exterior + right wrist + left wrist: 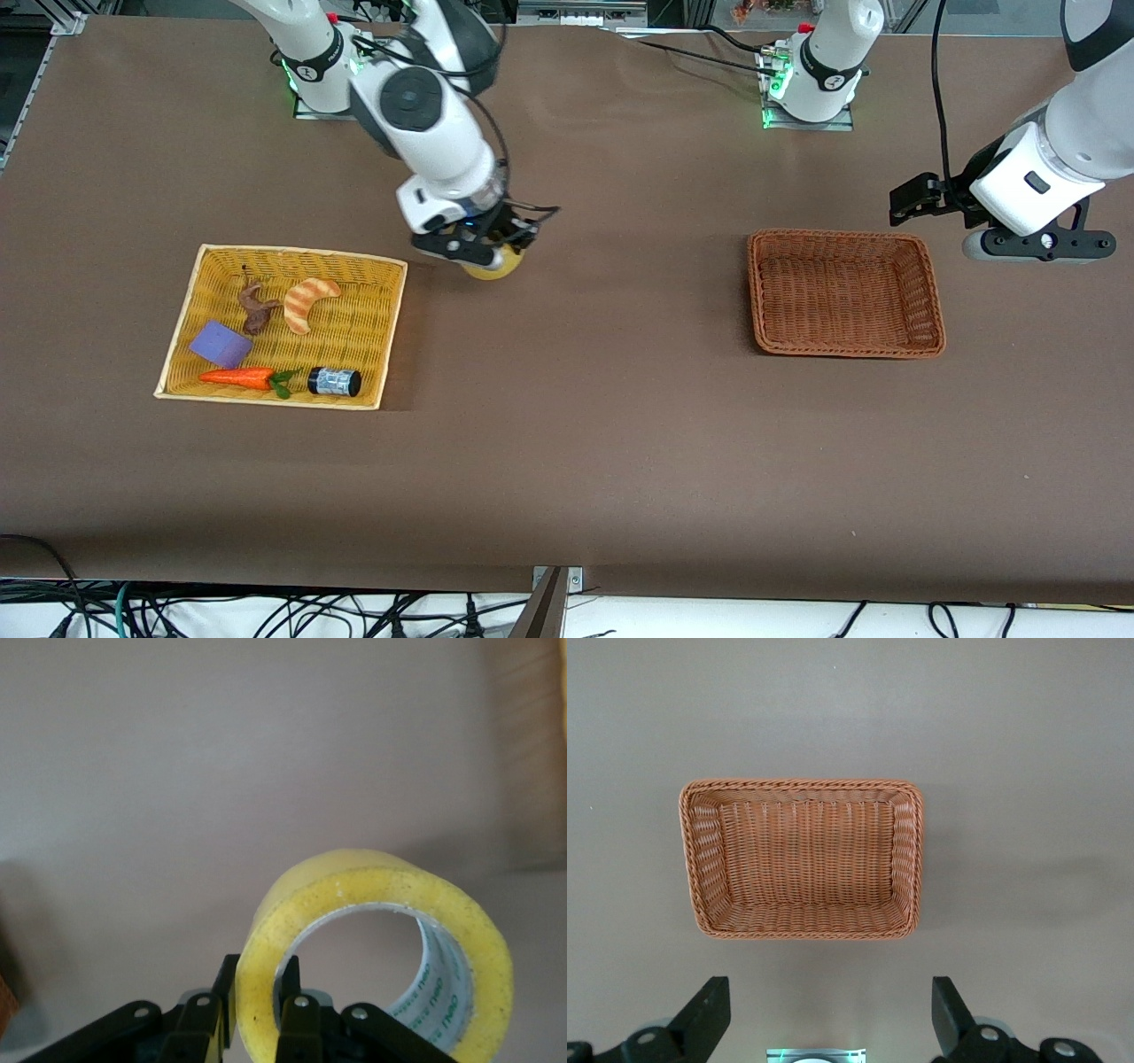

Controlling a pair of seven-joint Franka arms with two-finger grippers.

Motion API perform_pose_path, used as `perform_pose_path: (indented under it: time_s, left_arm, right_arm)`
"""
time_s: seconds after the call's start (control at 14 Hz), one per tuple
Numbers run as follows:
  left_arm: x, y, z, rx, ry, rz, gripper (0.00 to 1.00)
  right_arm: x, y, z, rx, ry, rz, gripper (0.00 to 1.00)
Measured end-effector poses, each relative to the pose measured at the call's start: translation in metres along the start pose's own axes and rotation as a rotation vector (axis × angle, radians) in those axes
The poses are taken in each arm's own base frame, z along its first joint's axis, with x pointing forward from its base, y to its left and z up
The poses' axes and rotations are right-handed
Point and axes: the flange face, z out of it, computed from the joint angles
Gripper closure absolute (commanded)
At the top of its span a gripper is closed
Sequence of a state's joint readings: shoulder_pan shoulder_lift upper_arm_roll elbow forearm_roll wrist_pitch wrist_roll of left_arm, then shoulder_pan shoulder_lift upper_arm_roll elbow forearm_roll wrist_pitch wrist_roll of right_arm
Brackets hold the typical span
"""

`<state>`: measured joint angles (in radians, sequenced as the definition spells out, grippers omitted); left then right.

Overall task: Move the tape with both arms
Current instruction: 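Carry the tape roll with the right gripper toward the table middle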

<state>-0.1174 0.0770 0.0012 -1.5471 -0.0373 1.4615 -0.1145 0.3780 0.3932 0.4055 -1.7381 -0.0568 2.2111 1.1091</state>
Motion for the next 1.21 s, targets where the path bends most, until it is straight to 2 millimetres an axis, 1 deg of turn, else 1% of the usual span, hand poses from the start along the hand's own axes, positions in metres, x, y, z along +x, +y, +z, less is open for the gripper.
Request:
perform_pose_path:
  time_s: [0.07, 0.14, 0.29, 0.36, 0.5, 0.86, 1.07, 1.14, 1.21]
  left_arm:
    - [0.0, 0.0, 0.0, 0.0, 0.0, 0.0, 0.0]
    - [0.0, 0.0, 0.0, 0.0, 0.0, 0.0, 0.0]
    - [0.0, 0.001, 0.0, 0.0, 0.0, 0.003, 0.0]
    - [0.0, 0.002, 0.0, 0.001, 0.0, 0.004, 0.0]
    - [0.0, 0.003, 0.0, 0.001, 0.0, 0.006, 0.0]
    - [-0.001, 0.005, 0.001, 0.002, -0.003, 0.009, 0.0]
    - [0.001, 0.005, 0.014, 0.005, -0.034, 0.009, 0.0]
    - [0.002, 0.005, 0.02, 0.006, -0.045, 0.008, 0.0]
    - [0.004, 0.005, 0.025, 0.008, -0.055, 0.008, 0.0]
  right_arm:
    - [-0.006, -0.016, 0.018, -0.012, 0.007, 0.01, 0.98]
    - [-0.009, -0.028, 0.036, -0.025, 0.012, 0.014, 0.98]
    - [-0.01, -0.043, 0.07, -0.043, 0.01, 0.009, 0.98]
    - [-0.007, -0.046, 0.083, -0.045, 0.003, 0.008, 0.98]
    - [-0.006, -0.052, 0.1, -0.043, -0.008, 0.007, 0.98]
    - [-0.019, -0.058, 0.137, -0.025, -0.031, -0.008, 0.97]
    - [-0.025, -0.057, 0.161, -0.036, -0.051, -0.012, 0.94]
    - [-0.027, -0.056, 0.169, -0.043, -0.056, -0.013, 0.83]
    - [-0.028, -0.055, 0.174, -0.044, -0.06, -0.014, 0.55]
